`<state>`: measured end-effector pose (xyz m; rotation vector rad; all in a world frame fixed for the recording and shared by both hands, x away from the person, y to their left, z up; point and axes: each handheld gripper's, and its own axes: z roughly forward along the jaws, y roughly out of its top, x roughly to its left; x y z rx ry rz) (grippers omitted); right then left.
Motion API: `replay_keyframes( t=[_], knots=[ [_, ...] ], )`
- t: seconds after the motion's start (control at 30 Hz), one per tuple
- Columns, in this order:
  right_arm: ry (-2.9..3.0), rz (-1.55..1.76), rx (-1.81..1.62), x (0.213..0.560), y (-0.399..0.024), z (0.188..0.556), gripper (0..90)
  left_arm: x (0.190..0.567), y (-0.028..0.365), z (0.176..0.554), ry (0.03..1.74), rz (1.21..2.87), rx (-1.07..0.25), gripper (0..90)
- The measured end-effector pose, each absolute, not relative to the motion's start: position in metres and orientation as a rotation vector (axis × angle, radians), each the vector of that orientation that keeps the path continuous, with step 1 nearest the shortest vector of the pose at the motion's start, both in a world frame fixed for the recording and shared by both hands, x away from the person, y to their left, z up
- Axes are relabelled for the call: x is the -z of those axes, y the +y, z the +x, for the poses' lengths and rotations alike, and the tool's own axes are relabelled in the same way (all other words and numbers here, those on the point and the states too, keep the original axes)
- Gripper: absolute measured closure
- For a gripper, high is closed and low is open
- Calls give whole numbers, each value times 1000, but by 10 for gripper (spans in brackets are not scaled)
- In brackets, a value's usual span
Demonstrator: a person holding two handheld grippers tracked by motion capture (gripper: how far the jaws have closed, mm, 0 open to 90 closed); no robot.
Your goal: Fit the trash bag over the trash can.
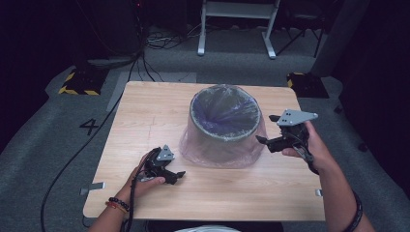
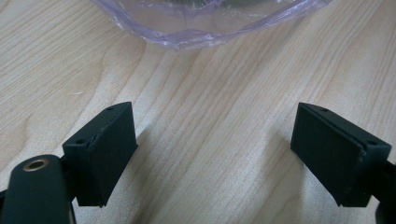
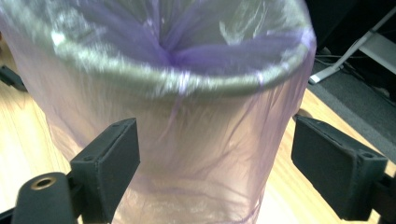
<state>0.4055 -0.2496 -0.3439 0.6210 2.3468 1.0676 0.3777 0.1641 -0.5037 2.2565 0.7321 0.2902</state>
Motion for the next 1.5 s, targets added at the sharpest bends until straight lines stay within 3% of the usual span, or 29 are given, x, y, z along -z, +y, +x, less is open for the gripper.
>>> replay_keyframes(
  t=[0.7,1.5],
  knots=[
    [2459,679,-829,412,-258,402,155,504,164,378,732,2256,-290,139],
    [2506,791,-824,459,-279,391,155,504,164,378,732,2256,-290,140]
  ],
)
